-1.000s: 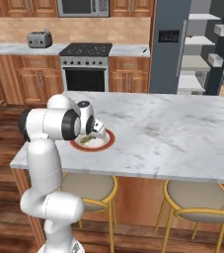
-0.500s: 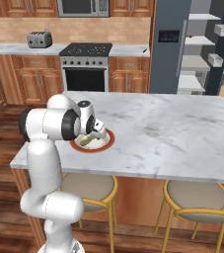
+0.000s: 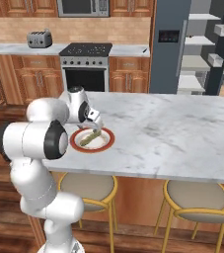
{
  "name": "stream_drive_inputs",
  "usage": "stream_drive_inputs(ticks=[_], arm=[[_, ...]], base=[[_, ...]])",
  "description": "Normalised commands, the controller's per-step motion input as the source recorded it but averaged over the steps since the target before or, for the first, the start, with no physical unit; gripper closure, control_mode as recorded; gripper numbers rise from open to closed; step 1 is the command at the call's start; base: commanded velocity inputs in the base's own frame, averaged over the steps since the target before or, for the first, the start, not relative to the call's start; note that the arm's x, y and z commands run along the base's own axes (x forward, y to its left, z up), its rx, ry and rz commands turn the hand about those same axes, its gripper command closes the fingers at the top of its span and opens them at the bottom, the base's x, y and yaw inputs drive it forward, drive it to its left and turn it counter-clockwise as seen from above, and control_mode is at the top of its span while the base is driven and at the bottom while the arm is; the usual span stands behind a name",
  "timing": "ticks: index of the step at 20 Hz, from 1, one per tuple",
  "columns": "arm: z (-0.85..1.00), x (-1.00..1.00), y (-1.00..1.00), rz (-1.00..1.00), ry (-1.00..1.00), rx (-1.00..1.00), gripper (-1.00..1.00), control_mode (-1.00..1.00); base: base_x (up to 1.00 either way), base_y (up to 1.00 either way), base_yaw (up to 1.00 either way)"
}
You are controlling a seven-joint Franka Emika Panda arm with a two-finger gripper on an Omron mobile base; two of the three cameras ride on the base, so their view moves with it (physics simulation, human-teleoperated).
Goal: Retrieve the butter from the fridge and place it on a plate on the dining table. Then retrieve the butter knife by the fridge and place it near the plate.
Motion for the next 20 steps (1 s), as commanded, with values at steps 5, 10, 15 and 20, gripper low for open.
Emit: stream_drive_inputs(ticks=[5,10,15,20], arm=[[0.99,-0.96,-0.07,0.04,0.09,-0.01,-1.0,-1.0],[0.95,-0.94,-0.14,0.09,0.12,0.02,-1.0,-1.0],[0.42,-0.94,-0.07,0.01,0.23,0.01,-1.0,-1.0],[-0.2,-1.0,-0.1,0.07,0.0,0.05,-1.0,-1.0]], base=[[0.0,0.0,0.0],[0.0,0.0,0.0],[0.0,0.0,0.0],[0.0,0.0,0.0]])
